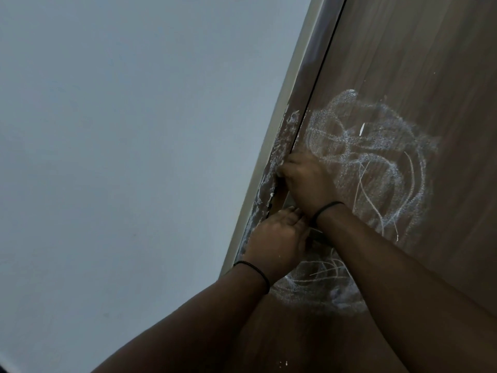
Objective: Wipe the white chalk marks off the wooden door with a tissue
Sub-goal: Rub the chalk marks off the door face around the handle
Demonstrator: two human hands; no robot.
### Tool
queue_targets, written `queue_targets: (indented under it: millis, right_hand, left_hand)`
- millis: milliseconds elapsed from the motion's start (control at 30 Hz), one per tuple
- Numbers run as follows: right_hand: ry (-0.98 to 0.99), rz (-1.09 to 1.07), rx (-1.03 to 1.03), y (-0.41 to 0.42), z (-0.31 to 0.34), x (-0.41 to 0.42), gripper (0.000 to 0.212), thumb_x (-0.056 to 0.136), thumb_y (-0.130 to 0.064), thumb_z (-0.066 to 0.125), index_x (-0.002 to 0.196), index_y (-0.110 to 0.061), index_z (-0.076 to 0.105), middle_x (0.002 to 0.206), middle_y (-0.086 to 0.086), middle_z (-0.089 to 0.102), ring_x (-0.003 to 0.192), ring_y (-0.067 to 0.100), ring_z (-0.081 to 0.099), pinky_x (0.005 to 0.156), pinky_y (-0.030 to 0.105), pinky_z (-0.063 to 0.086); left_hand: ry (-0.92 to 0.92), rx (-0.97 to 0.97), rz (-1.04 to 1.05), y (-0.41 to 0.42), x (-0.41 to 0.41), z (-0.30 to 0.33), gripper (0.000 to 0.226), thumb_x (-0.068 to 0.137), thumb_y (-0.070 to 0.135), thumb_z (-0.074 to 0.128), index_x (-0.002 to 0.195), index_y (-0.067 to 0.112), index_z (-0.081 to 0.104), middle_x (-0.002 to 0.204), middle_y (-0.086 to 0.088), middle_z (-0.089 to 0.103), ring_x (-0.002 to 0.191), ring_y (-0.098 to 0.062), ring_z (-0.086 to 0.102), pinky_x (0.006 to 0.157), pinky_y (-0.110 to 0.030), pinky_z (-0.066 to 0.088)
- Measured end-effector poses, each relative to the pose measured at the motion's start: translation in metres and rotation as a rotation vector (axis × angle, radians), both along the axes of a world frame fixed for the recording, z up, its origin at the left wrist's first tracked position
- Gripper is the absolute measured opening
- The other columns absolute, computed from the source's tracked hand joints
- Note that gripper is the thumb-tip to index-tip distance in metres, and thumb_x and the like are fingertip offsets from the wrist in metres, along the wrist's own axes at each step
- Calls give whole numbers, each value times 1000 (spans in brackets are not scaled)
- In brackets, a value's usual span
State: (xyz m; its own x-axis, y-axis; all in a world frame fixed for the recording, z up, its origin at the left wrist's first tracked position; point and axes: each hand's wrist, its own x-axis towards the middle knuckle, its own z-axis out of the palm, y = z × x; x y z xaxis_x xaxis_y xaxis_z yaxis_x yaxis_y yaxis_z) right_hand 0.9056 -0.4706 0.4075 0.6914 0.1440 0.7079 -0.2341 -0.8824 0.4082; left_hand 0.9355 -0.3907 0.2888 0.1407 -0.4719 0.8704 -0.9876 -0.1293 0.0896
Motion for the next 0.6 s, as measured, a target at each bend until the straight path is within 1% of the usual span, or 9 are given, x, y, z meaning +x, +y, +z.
queue_targets:
  millis: [67, 167, 233, 267, 333, 367, 433, 533, 600]
  right_hand:
    - [-1, 58, 0, -8, -6, -15, 11, 80, 2, 69, 86, -5, 75, 86, 10, 67, 86, 32, 58, 69, 37, 47]
    - [-155, 70, 53, -22, 6, -26, 6, 82, -2, 70, 85, -5, 75, 87, 10, 69, 83, 32, 60, 69, 39, 50]
    - [-211, 57, 91, -17, 13, -17, 7, 82, -1, 68, 83, -4, 74, 86, 12, 67, 83, 33, 60, 68, 38, 50]
    - [-196, 49, 88, -12, 12, -12, 9, 81, 1, 67, 82, -4, 74, 87, 12, 67, 84, 33, 60, 69, 37, 50]
    - [-89, 22, 70, -4, -2, -10, 11, 79, 2, 68, 84, -5, 74, 89, 12, 66, 87, 32, 60, 71, 35, 48]
    - [-50, 14, 65, -5, -10, -15, 11, 79, 1, 69, 86, -6, 75, 89, 11, 66, 88, 32, 59, 70, 35, 47]
    - [-54, 17, 85, -11, -17, -33, 8, 82, -4, 70, 87, -7, 74, 89, 10, 66, 87, 31, 59, 69, 37, 49]
    - [-202, 21, 113, -24, -1, -46, 8, 87, -10, 66, 85, -6, 74, 85, 10, 65, 81, 31, 59, 67, 38, 49]
    - [-308, -8, 164, -25, 12, -37, 11, 88, -10, 65, 84, -5, 74, 86, 12, 64, 82, 31, 58, 67, 39, 48]
  left_hand:
    - [-19, -21, -10, 0, 1, -1, 34, 96, 24, 55, 124, 8, 66, 126, -11, 66, 120, -27, 59, 101, -36, 47]
    - [-15, -53, 15, 1, -1, -3, 32, 94, 24, 59, 120, 8, 69, 124, -11, 67, 117, -26, 62, 97, -36, 50]
    - [-2, -45, 18, 0, -2, -3, 33, 95, 24, 58, 122, 8, 67, 126, -12, 66, 119, -27, 61, 99, -36, 48]
    - [11, -27, 8, 0, -2, -2, 35, 96, 25, 55, 125, 8, 65, 129, -12, 64, 122, -27, 58, 101, -36, 46]
    - [27, 12, -21, 2, -2, 2, 38, 99, 26, 48, 131, 9, 61, 134, -12, 61, 126, -28, 54, 105, -37, 43]
    - [29, 21, -31, 3, -2, 3, 38, 99, 26, 48, 130, 9, 61, 133, -12, 61, 126, -29, 55, 104, -38, 43]
    - [40, 37, -16, 5, -3, 4, 36, 99, 25, 49, 127, 9, 63, 131, -13, 63, 124, -29, 56, 102, -38, 45]
    - [75, 67, 11, 6, -4, 5, 37, 99, 27, 47, 127, 8, 63, 133, -12, 61, 126, -26, 55, 102, -37, 45]
    - [87, 89, 23, 5, -5, 9, 37, 100, 28, 44, 125, 9, 64, 130, -10, 63, 121, -25, 58, 98, -36, 48]
